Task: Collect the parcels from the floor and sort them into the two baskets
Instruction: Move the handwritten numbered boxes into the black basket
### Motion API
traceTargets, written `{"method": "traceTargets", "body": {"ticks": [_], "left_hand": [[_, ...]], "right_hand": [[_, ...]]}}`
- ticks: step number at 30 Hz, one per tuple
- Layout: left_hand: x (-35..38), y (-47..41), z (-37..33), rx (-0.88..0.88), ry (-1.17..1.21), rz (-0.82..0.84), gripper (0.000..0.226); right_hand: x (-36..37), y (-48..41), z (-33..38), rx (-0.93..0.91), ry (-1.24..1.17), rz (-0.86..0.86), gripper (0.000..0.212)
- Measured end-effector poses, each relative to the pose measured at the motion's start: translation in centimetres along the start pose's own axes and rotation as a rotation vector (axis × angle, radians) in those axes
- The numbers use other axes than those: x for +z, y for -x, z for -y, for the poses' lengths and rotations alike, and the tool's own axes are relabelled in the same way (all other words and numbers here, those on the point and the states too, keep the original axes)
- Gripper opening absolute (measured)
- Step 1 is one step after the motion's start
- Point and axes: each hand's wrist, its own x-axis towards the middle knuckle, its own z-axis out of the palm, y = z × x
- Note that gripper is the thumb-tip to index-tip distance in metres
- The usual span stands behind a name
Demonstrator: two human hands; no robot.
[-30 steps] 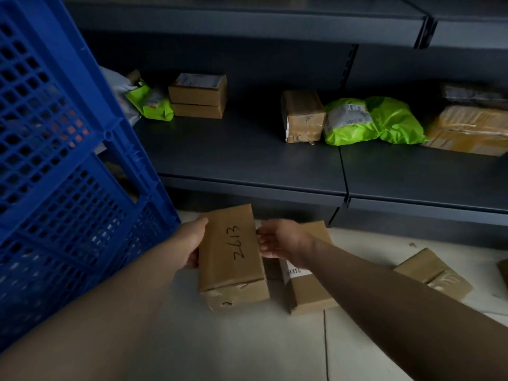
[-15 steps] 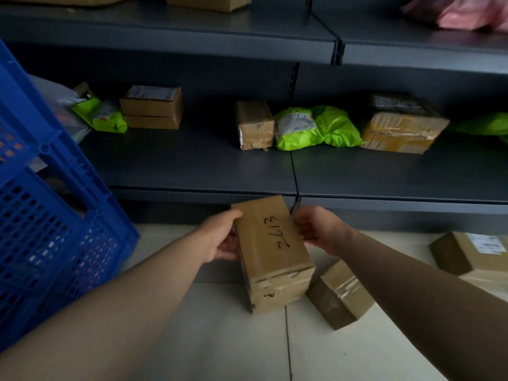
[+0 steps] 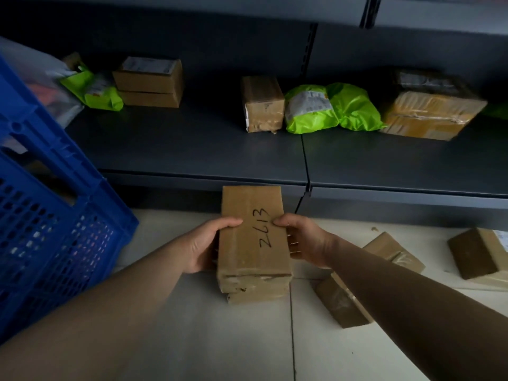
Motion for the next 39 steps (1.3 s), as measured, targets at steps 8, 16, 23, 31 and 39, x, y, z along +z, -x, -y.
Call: {"method": "traceTargets", "body": {"ticks": [8, 16, 23, 31, 39], "left_hand": [[-2.9, 0.0, 1.4, 0.069, 0.291, 0.069, 0.039], [-0.2, 5.0, 2.8, 0.032, 0.468, -0.048, 0.043], [1.5, 16.8, -2.5, 0.053, 0.577, -0.112, 0.043], [5.7, 36.4, -17.2, 0.115, 0.576, -0.079, 0.039], [9.8, 59.8, -28.4, 0.263, 0.548, -0.186, 0.057]], "right_hand": [[2.8, -1.9, 0.1, -0.140, -0.088, 0.089, 0.041], [4.9, 3.3, -0.1, -0.077, -0.209, 0.088, 0.028], [6.4, 12.3, 9.4, 0.020, -0.202, 0.150, 0.033], [5.5, 30.3, 26.3, 0.078, -0.277, 0.077, 0.067], [7.2, 50.3, 44.0, -0.091, -0.072, 0.108, 0.036]]}}
